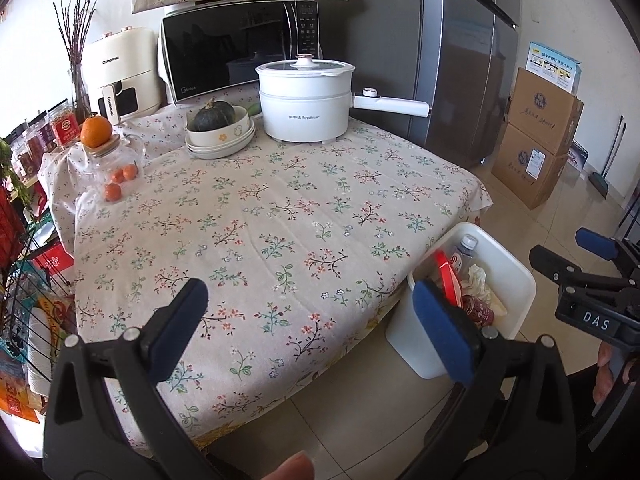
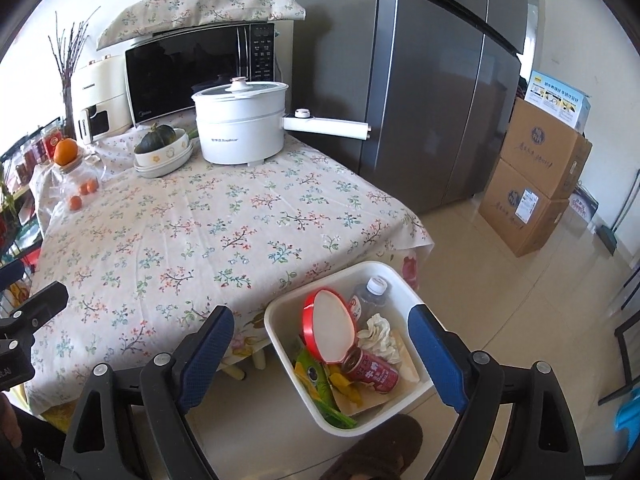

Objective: Collect trash

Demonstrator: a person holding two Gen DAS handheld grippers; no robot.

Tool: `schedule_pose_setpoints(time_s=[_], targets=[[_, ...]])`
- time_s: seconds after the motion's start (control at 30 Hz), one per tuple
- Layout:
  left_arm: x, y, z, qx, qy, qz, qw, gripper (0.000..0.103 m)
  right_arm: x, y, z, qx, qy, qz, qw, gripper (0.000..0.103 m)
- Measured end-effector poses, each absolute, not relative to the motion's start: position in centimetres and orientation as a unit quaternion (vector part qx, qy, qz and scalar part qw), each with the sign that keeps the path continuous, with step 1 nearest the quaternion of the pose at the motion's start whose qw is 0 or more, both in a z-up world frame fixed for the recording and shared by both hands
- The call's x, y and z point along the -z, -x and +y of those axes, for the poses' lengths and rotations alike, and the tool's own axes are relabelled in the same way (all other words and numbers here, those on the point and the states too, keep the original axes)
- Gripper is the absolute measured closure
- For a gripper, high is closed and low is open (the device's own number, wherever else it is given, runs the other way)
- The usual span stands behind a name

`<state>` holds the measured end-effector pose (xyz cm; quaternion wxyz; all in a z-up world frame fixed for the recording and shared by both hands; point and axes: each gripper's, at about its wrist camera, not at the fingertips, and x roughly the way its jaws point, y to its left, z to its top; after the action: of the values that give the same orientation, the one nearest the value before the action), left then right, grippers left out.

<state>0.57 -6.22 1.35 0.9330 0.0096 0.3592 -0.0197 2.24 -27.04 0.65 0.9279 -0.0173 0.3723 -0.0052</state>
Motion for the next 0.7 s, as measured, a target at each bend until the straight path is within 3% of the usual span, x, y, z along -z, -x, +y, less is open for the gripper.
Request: schedule_pose_setpoints(time_s=[0.7], targets=[[-1.5,-0.38,-6.38,0.017,-0.019,0.358,0.933,0.001,-0.2,-2.37,-26.9,0.003,0.02,0.379,0.925,0.013]])
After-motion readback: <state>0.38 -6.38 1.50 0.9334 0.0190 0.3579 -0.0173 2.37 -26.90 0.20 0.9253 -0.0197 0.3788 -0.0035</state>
